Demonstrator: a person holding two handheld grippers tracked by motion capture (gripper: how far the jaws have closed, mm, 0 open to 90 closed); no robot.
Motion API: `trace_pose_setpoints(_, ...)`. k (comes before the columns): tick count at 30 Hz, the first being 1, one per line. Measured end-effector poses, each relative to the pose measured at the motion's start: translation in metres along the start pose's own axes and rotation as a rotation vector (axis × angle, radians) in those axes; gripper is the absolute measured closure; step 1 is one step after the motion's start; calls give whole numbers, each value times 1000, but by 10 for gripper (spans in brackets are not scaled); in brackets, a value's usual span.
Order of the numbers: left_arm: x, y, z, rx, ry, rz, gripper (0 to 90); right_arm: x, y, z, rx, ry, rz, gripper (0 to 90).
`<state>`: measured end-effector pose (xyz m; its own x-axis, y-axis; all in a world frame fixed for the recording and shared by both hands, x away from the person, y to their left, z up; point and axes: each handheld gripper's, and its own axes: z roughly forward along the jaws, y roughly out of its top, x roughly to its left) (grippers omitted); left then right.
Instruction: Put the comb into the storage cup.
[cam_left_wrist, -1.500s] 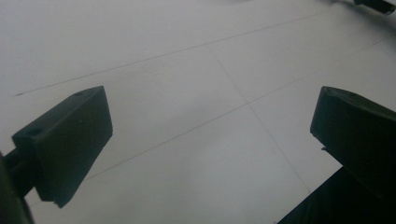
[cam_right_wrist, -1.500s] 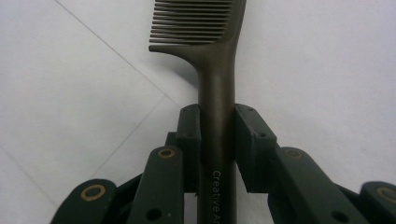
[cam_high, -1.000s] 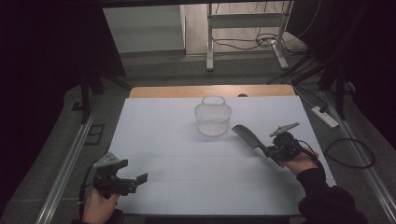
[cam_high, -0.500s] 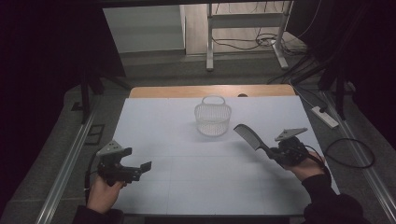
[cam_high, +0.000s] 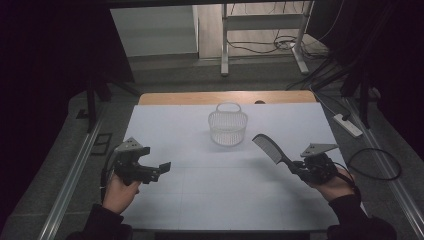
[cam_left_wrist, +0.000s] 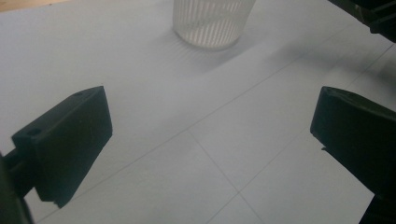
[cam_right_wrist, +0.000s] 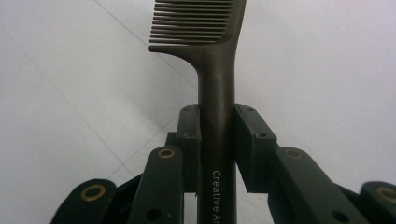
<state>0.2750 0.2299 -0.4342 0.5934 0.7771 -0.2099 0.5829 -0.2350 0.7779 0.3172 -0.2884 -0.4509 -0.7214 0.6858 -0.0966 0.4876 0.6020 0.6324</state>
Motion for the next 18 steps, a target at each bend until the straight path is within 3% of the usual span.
trace_pose_setpoints(18, -7, 30, 25, -2, -76, 35, 0, 21, 1, -9, -51, 7, -43, 722)
